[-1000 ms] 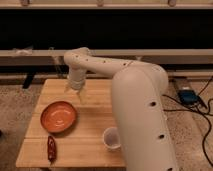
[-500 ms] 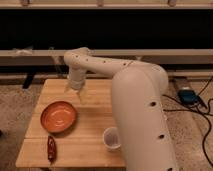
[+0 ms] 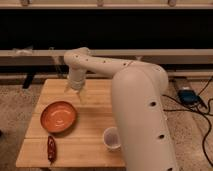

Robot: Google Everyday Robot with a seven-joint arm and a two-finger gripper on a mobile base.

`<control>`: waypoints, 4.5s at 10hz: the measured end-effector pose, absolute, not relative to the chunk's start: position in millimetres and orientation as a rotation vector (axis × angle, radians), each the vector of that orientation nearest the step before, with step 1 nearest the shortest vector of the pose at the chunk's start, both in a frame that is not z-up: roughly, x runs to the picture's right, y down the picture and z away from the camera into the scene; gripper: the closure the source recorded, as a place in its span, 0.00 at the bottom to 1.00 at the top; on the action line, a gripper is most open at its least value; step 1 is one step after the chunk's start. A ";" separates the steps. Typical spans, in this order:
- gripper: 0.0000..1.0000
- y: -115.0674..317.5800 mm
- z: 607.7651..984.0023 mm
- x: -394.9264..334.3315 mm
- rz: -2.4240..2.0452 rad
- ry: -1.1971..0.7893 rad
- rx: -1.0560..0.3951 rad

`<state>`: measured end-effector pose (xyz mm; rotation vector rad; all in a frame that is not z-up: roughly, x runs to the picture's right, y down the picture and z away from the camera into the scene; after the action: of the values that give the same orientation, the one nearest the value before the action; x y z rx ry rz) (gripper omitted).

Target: Place the pepper on the white sponge

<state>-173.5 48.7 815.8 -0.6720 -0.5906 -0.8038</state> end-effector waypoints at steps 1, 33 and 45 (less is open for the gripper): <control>0.20 48.7 815.8 -173.5 -0.804 -0.591 -0.672; 0.59 295.3 749.0 -295.0 -1.667 -0.696 -0.698; 1.00 233.6 694.3 -263.1 -1.528 -0.689 -0.714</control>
<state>-263.1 233.6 694.3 -0.7143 -0.6894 -1.5281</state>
